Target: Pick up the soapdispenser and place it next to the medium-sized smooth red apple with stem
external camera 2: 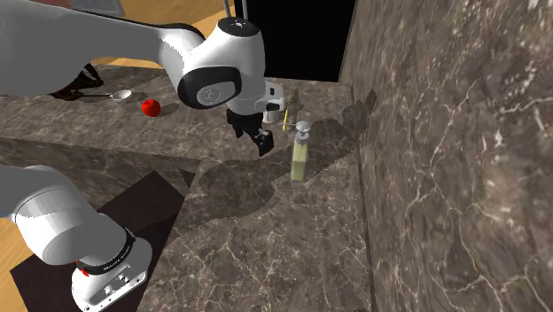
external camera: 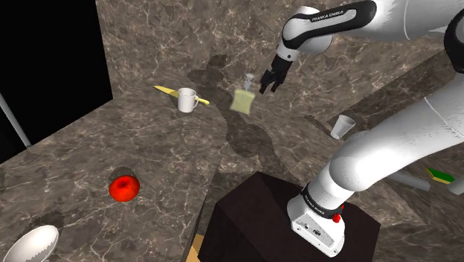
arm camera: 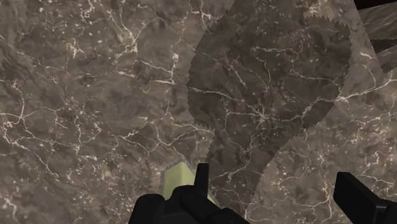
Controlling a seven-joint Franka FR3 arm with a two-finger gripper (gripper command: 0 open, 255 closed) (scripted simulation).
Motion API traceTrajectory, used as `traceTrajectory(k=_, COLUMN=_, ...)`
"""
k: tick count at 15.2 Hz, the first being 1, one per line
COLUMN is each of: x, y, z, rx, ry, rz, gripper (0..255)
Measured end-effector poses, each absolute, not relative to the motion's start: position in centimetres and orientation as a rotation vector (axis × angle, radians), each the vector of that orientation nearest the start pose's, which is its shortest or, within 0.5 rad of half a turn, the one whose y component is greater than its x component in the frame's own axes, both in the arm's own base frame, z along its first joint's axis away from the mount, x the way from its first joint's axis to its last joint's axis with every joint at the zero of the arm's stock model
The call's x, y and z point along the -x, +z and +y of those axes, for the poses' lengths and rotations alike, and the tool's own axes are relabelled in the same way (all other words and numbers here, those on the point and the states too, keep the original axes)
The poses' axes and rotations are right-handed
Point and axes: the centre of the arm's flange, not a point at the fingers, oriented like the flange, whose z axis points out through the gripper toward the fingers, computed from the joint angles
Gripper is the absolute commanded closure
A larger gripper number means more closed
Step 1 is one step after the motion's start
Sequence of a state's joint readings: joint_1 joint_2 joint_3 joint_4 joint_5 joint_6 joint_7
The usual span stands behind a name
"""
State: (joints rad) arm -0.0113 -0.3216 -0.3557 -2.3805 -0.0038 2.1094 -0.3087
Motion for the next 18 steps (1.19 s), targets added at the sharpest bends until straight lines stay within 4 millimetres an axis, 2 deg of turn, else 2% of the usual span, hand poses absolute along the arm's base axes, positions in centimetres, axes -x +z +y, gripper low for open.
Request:
traceTrajectory(k=6, x=-46.8, y=39.7, z=-21.6, rx=3.044, ry=-0.175, rz=-0.008, gripper=0)
traceTrajectory(k=11, x=-50.6, y=37.0, z=-25.5, rx=3.037, ry=-0.239, rz=-0.066, gripper=0)
traceTrajectory(k=14, x=-51.6, y=35.3, z=-25.9, rx=3.036, ry=-0.251, rz=-0.078, gripper=0)
traceTrajectory(k=18, x=-52.0, y=33.2, z=-25.9, rx=3.035, ry=-0.252, rz=-0.08, gripper=0)
